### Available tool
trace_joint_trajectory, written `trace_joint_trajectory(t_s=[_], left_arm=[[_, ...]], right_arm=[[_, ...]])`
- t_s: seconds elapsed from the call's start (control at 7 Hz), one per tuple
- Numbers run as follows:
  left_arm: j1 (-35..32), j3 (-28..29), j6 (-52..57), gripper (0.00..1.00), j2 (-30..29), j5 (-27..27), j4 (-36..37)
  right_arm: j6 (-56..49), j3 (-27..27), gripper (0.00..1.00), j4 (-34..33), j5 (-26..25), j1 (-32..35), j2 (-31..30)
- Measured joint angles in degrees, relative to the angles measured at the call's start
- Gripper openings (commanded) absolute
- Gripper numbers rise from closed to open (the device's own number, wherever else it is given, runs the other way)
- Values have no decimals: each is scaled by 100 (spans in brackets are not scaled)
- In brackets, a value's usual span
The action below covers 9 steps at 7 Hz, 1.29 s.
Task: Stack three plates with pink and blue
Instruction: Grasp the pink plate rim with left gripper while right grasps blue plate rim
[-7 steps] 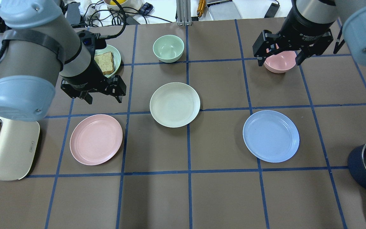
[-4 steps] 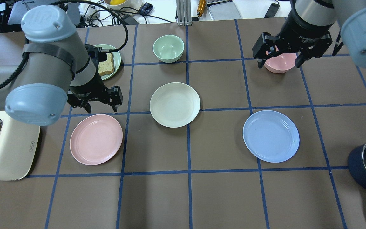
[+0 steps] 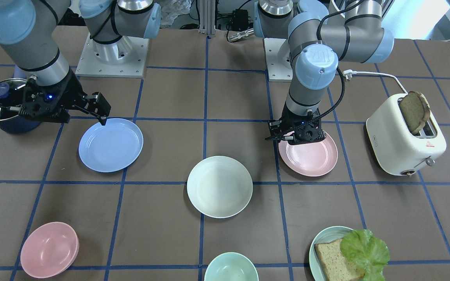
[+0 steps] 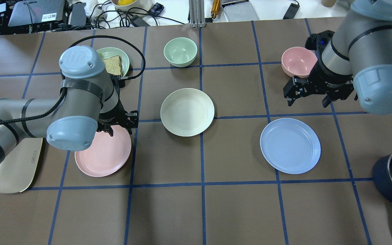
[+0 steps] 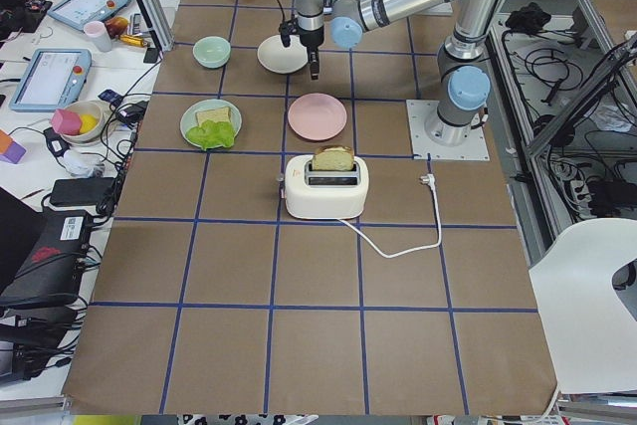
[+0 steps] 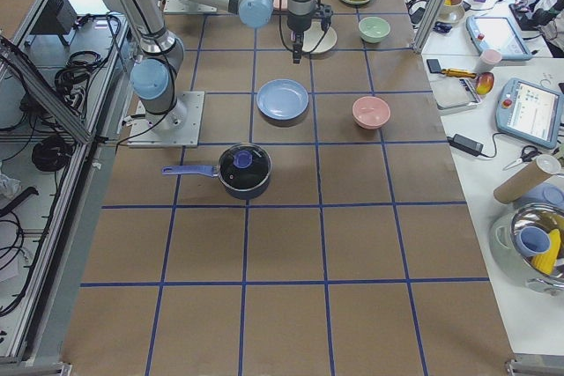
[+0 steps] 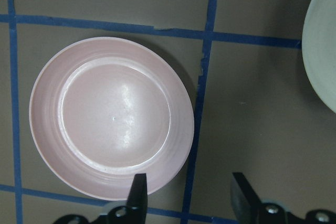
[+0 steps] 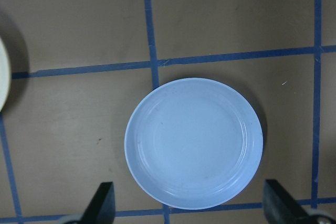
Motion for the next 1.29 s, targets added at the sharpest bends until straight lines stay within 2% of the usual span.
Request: trace_joint_trajectory(t_s=[0.29,0.57,1.0,1.14,1.29], left_arm=[[-1,-134,-9,46,-215,10,307],[-4,-148,-68,46,-395,-1,354],[-9,-150,-153,42,-619,11,416],[-10,-150,-155,41,-683,18,453],[-10,-150,-156,38,-742,22,478]], right_arm=[[-662,987,98,-1217,41,-596,88],[-1117,1344,91,-1995,66,-892,592],[-1633,1485,79,-2286,299,-1382,1133],[-1682,1583,65,-2302,359,-1424,1159],[-1702,1653,63,-2305,379,-1441,1173]])
